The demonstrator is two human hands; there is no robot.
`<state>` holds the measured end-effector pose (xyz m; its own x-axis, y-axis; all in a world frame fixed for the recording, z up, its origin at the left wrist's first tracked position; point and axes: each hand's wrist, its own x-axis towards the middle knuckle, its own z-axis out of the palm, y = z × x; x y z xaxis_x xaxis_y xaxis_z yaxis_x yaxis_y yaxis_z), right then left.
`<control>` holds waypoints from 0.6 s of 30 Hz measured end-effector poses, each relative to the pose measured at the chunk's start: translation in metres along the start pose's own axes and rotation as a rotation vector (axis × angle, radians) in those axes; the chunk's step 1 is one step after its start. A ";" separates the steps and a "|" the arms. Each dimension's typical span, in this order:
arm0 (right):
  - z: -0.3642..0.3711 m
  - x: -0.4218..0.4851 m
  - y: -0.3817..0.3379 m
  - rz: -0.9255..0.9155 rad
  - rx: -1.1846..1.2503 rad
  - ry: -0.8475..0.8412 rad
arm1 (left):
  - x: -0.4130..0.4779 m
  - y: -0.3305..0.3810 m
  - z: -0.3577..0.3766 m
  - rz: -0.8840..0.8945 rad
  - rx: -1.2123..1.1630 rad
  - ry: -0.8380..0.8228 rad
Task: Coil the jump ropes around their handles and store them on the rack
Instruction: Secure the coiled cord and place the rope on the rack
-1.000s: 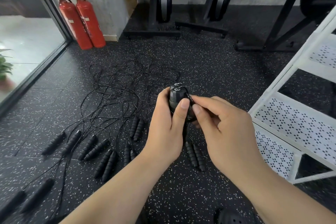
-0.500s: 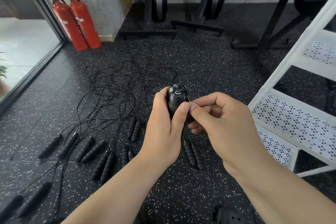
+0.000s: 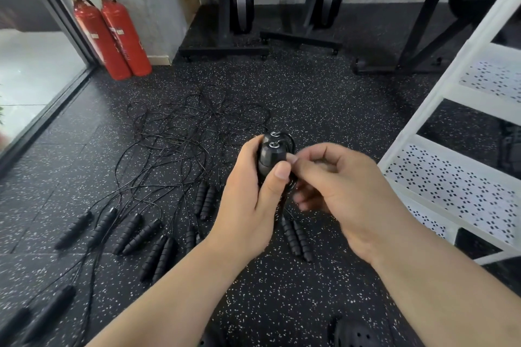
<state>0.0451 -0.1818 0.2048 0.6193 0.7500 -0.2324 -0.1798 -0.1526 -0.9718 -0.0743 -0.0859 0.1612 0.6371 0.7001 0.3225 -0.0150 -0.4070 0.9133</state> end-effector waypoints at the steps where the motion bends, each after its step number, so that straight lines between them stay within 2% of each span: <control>1: -0.002 0.001 0.000 -0.100 -0.180 0.063 | 0.001 0.000 0.001 -0.033 -0.043 0.002; 3: -0.005 0.004 0.001 -0.251 -0.432 0.167 | 0.002 0.002 0.001 -0.075 -0.102 -0.006; 4: -0.006 0.005 0.002 -0.272 -0.440 0.181 | 0.002 0.004 0.001 -0.092 -0.136 -0.021; 8: 0.000 0.007 0.007 -0.246 -0.181 0.056 | 0.001 0.004 0.002 -0.173 -0.254 -0.045; 12: 0.004 0.004 0.016 -0.317 -0.267 0.180 | 0.001 0.002 0.003 -0.233 -0.243 -0.047; 15: 0.001 0.008 0.016 -0.294 -0.261 0.233 | 0.002 0.007 0.004 -0.370 -0.324 -0.051; 18: -0.004 0.013 0.007 -0.153 -0.025 0.095 | 0.004 0.015 0.003 -0.529 -0.519 -0.018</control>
<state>0.0548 -0.1753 0.1948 0.7072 0.7020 -0.0836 -0.0598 -0.0585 -0.9965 -0.0695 -0.0913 0.1748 0.6725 0.7145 -0.1931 -0.0624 0.3147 0.9471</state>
